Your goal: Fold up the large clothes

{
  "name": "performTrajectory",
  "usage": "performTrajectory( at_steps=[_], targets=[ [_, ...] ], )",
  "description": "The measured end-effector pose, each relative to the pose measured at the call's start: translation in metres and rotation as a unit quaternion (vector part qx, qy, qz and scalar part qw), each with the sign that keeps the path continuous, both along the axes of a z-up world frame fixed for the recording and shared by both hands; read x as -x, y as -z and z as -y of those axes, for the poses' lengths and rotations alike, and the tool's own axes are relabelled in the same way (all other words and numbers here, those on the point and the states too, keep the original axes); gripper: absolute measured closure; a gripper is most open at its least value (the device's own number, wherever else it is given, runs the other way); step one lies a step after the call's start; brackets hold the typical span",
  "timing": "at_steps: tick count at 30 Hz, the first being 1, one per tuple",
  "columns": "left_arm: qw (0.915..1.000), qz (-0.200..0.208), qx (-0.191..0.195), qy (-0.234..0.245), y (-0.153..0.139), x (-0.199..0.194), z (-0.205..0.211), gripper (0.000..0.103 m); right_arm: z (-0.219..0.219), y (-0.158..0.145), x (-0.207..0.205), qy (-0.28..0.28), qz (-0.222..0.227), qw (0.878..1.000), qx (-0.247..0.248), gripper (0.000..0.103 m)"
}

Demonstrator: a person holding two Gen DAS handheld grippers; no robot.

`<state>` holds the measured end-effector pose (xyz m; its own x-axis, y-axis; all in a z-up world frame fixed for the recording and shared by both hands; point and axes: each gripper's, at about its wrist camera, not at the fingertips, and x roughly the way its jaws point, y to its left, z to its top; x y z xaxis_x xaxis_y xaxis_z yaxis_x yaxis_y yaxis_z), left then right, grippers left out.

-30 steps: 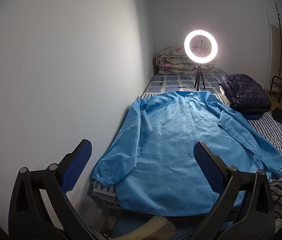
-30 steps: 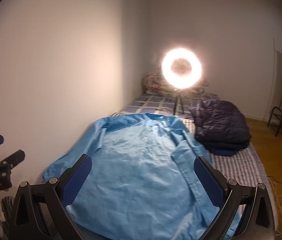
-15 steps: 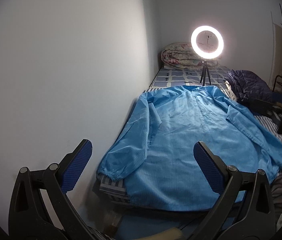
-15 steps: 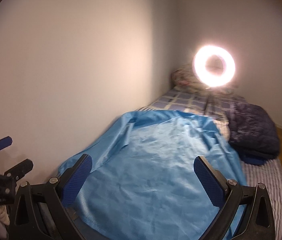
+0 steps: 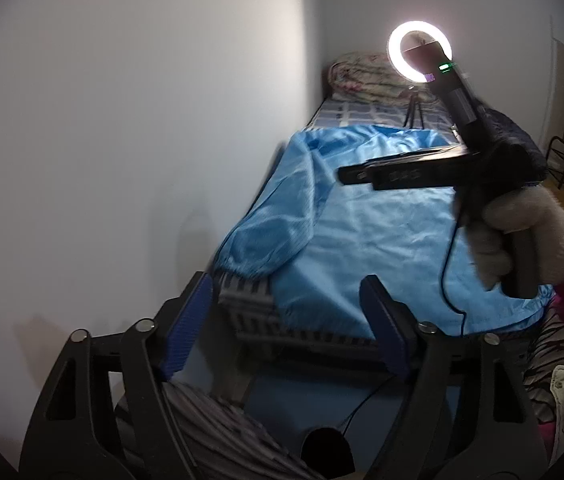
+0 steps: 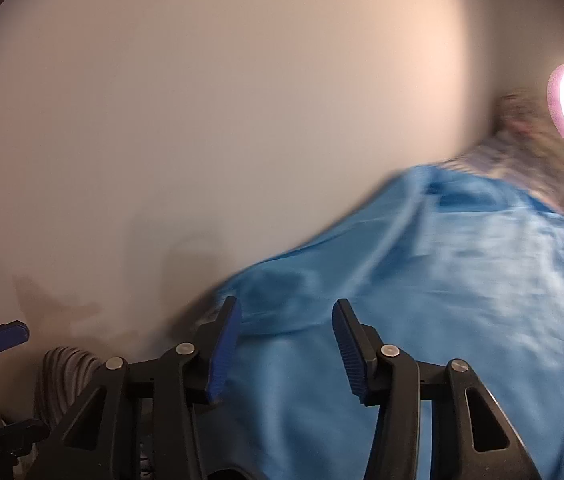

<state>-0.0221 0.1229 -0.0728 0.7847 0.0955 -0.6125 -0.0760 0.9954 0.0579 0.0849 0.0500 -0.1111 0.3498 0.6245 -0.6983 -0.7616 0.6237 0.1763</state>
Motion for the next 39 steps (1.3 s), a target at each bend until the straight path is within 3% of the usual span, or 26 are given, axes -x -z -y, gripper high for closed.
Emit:
performTrajectory(
  at_steps=[3,9,17,20,23,27,33,37,39],
  targets=[
    [0.9998,-0.008,0.007,-0.017,0.003,0.005,-0.011,0.029,-0.037,0.025,0.001,-0.048,-0.024,0.999,0.010,0.055],
    [0.9989,-0.018,0.009,-0.043,0.010,0.010,-0.031,0.030,-0.097,0.080,-0.009,-0.092,-0.046,0.992,0.071,0.055],
    [0.9969,-0.038,0.019,-0.065,0.020,0.008,-0.050,0.030,-0.138,0.131,-0.010,-0.102,-0.062,0.984,0.129,0.057],
    [0.9967,-0.040,0.023,-0.068,0.022,0.007,-0.052,0.030,-0.145,0.144,-0.011,-0.093,-0.054,0.982,0.156,0.065],
    [0.9963,-0.042,0.032,-0.067,0.025,0.004,-0.054,0.030,-0.143,0.152,-0.019,-0.069,-0.067,0.982,0.161,0.086],
    [0.9964,-0.042,0.034,-0.065,0.026,0.004,-0.055,0.034,-0.126,0.143,-0.031,-0.041,-0.102,0.988,0.107,0.097],
    [0.9964,-0.040,0.037,-0.065,0.025,0.004,-0.053,0.035,-0.074,0.090,-0.034,0.001,-0.099,0.995,-0.002,0.098],
    [0.9968,-0.036,0.037,-0.061,0.023,0.001,-0.048,0.035,-0.011,0.056,-0.034,0.057,-0.099,0.990,-0.077,0.099],
    [0.9974,-0.033,0.033,-0.055,0.021,-0.001,-0.042,0.035,0.013,0.058,-0.029,0.097,-0.106,0.983,-0.118,0.099]
  ],
)
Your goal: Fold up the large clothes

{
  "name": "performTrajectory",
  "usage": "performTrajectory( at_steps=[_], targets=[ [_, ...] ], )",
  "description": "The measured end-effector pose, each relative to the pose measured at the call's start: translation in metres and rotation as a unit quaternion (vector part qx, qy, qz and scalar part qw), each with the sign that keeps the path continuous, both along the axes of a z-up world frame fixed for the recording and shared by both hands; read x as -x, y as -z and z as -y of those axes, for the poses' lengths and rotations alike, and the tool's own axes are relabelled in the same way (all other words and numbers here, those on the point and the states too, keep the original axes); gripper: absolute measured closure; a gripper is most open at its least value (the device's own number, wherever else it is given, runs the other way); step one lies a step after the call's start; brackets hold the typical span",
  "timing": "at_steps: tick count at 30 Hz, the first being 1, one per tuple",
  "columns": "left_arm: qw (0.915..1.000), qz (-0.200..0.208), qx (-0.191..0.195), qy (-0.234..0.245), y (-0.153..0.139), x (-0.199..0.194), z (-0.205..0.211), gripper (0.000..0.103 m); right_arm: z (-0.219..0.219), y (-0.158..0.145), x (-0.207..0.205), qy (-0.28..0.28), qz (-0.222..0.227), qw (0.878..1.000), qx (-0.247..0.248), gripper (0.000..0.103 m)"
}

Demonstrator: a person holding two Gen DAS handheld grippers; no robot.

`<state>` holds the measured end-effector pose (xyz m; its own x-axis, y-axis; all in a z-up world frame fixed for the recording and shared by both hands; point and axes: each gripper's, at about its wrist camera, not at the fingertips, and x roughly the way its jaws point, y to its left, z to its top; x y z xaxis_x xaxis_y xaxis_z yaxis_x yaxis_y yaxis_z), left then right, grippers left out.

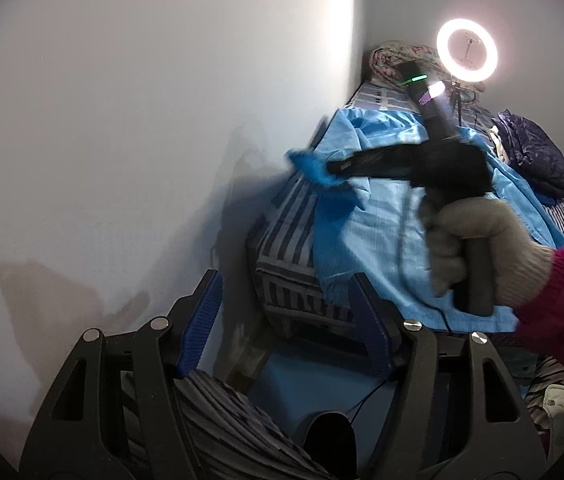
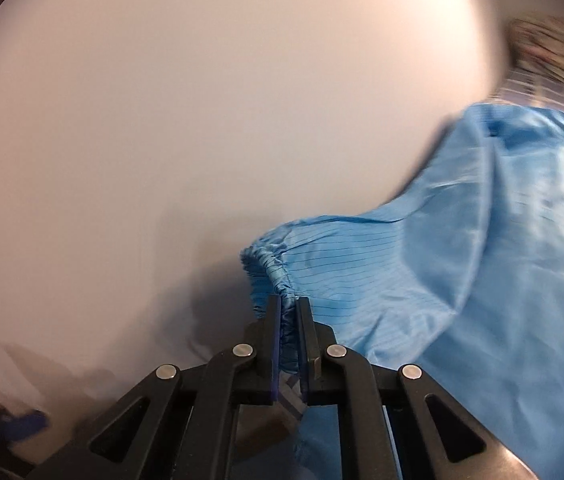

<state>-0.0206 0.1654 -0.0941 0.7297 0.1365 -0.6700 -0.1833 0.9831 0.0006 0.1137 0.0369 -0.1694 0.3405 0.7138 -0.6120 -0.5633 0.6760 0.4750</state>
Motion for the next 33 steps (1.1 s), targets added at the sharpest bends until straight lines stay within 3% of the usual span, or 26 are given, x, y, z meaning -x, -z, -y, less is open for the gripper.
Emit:
performTrajectory(
  at_steps=[5,8,12,15,18,20,21,25,27,30,33],
  targets=[
    [0.9996,0.011,-0.013,0.020,-0.005,-0.010,0.020,0.035,0.102,-0.002,0.015,0.119,-0.037,0.989,-0.076,0.099],
    [0.9994,0.015,-0.014,0.028,-0.007,-0.017,0.030,0.035,0.146,0.008,0.027,0.173,-0.059,0.980,-0.076,0.099],
    [0.9985,0.022,-0.019,0.045,-0.011,-0.031,0.050,0.035,0.177,0.025,0.037,0.185,-0.096,0.977,-0.029,0.099],
    [0.9978,0.023,-0.022,0.059,-0.015,-0.045,0.064,0.035,0.178,0.034,0.033,0.164,-0.119,0.979,0.010,0.097],
    [0.9977,0.019,-0.008,0.064,-0.022,-0.062,0.072,0.035,0.191,0.044,0.033,0.137,-0.103,0.985,0.023,0.095],
    [0.9974,0.009,0.011,0.070,-0.028,-0.081,0.077,0.035,0.197,0.043,0.034,0.134,-0.091,0.986,0.031,0.087],
    [0.9974,0.005,0.016,0.070,-0.030,-0.088,0.079,0.035,0.198,0.044,0.033,0.134,-0.086,0.987,0.032,0.078],
    [0.9954,-0.010,0.049,0.082,-0.039,-0.129,0.088,0.035,0.213,0.034,0.032,0.139,-0.067,0.987,0.036,0.076],
    [0.9939,-0.024,0.068,0.083,-0.032,-0.150,0.089,0.035,0.219,0.028,0.024,0.141,-0.066,0.987,0.030,0.073],
    [0.9929,-0.056,0.069,0.080,-0.001,-0.179,0.090,0.035,0.224,0.014,0.011,0.143,-0.050,0.988,0.031,0.060],
    [0.9876,-0.110,0.092,0.064,0.047,-0.205,0.083,0.035,0.225,0.002,-0.006,0.140,-0.034,0.989,0.041,0.058]
  ],
)
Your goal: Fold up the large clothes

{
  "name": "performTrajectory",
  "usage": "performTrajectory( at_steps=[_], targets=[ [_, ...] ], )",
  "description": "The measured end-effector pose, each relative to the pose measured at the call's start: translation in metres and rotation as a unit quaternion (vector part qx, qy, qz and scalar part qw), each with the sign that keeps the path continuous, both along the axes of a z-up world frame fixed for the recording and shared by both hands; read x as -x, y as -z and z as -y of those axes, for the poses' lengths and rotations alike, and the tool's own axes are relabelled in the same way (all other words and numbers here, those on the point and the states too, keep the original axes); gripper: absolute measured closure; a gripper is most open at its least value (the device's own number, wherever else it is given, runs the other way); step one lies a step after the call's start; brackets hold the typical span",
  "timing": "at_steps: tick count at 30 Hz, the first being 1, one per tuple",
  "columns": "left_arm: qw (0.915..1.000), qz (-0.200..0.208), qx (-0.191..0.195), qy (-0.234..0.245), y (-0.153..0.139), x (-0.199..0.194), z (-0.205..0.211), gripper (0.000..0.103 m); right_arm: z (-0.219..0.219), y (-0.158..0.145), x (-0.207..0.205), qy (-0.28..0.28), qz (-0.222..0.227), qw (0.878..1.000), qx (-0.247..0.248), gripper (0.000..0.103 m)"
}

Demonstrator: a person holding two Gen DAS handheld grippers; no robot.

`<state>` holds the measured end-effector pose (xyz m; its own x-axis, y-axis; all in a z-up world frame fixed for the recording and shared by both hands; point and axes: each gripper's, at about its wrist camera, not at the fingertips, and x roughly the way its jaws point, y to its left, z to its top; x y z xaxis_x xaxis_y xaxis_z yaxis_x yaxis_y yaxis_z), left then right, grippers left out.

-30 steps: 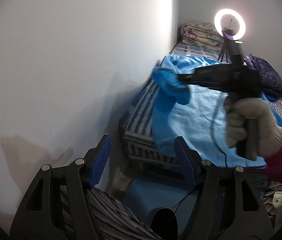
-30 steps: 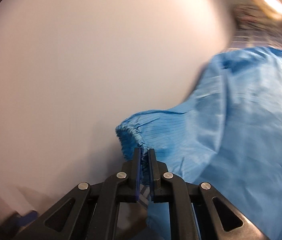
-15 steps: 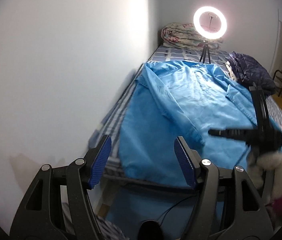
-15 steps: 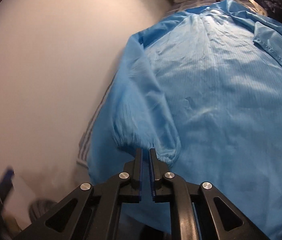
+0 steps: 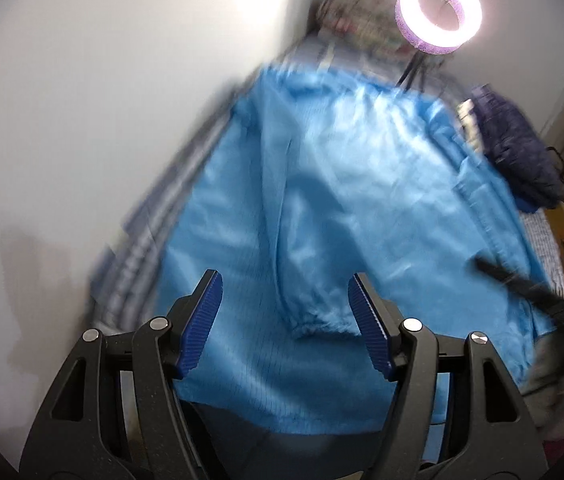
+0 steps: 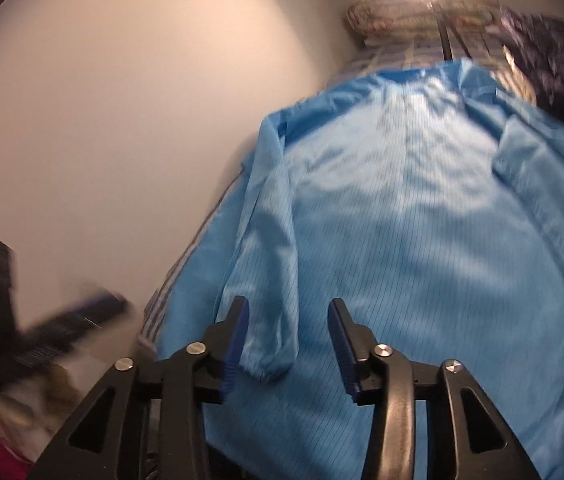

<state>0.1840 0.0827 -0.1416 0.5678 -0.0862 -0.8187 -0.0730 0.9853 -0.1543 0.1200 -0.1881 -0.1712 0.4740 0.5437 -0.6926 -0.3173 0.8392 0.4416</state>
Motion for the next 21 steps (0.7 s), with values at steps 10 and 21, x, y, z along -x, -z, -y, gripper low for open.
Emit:
performTrajectory(
  at_steps=[10,21],
  targets=[
    [0.9916,-0.102,0.073,-0.033,0.102,-0.035,-0.017,0.037,-0.018,0.045,-0.046,-0.023,-0.060,0.998,0.018,0.066],
    [0.9963,-0.009,0.085,-0.011,0.035,-0.028,-0.031,0.103,-0.075,0.098,-0.041,-0.058,-0.121,0.991,0.006,0.067]
  ],
)
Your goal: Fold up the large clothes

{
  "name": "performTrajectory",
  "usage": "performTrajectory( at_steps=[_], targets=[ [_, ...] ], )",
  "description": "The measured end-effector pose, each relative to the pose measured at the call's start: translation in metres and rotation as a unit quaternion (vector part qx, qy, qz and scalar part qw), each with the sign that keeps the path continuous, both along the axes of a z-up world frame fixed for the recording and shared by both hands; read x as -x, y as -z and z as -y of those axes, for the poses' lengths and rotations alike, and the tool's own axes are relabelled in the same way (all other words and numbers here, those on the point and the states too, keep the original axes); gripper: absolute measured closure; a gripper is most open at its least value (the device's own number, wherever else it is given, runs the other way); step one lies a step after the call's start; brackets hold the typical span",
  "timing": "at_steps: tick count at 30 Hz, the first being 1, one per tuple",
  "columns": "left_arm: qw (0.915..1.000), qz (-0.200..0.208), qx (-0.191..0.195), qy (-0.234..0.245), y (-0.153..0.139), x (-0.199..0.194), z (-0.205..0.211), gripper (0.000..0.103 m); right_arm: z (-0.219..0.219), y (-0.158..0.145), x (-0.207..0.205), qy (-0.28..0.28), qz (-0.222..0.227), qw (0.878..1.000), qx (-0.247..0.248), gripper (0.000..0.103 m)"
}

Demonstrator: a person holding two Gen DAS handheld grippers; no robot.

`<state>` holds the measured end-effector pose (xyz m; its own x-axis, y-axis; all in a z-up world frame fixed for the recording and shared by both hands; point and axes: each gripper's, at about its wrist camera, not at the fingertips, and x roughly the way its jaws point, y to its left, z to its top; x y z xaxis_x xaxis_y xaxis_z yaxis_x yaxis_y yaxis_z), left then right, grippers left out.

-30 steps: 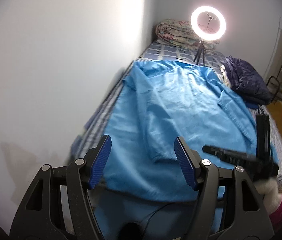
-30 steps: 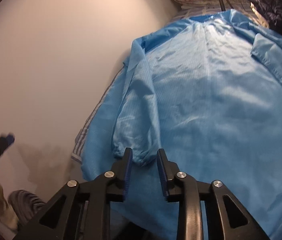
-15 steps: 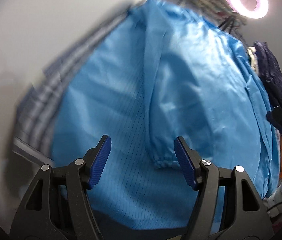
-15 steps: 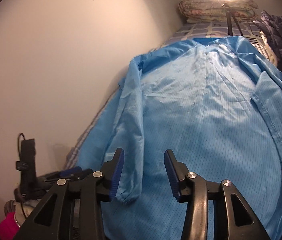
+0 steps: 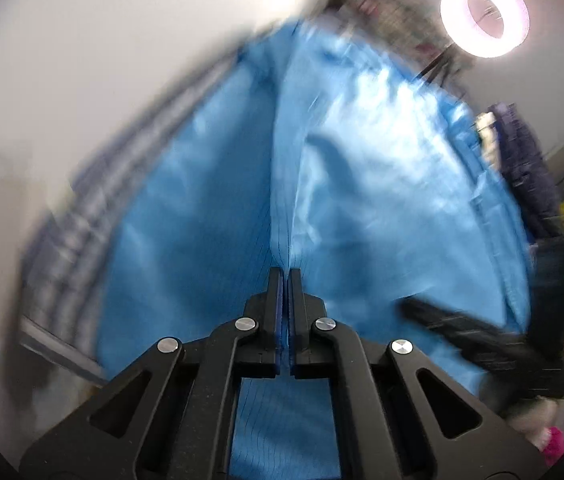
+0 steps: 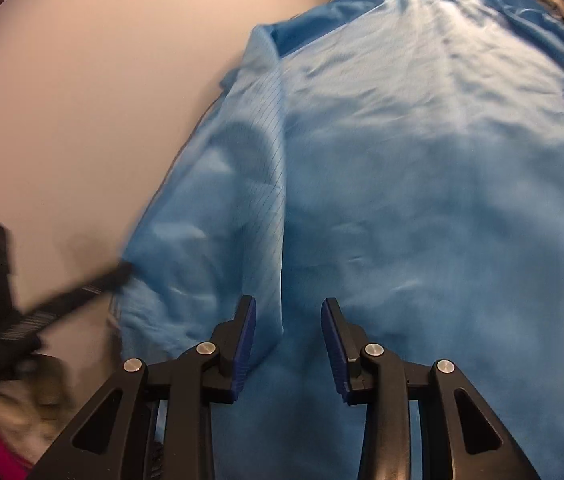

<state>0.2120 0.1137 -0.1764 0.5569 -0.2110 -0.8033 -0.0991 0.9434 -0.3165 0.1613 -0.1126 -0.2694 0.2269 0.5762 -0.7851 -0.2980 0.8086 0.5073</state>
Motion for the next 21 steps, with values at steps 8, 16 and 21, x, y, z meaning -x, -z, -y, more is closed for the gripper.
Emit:
performTrajectory(
  at_steps=[8,16,21],
  targets=[
    [0.9754,0.136,-0.148,0.090,-0.108,0.047,0.030,0.103,-0.019,-0.027,0.007,-0.046,0.010,0.997,-0.057,0.066],
    [0.9329,0.115,-0.213,0.266,-0.066,0.087,0.117,0.103,0.075,-0.061,-0.041,0.064,0.032,0.995,-0.070,0.057],
    [0.9237,0.055,-0.202,0.321,-0.018,0.111,0.131,0.103,0.064,-0.062,-0.063,0.058,0.041,0.997,-0.043,0.053]
  ],
)
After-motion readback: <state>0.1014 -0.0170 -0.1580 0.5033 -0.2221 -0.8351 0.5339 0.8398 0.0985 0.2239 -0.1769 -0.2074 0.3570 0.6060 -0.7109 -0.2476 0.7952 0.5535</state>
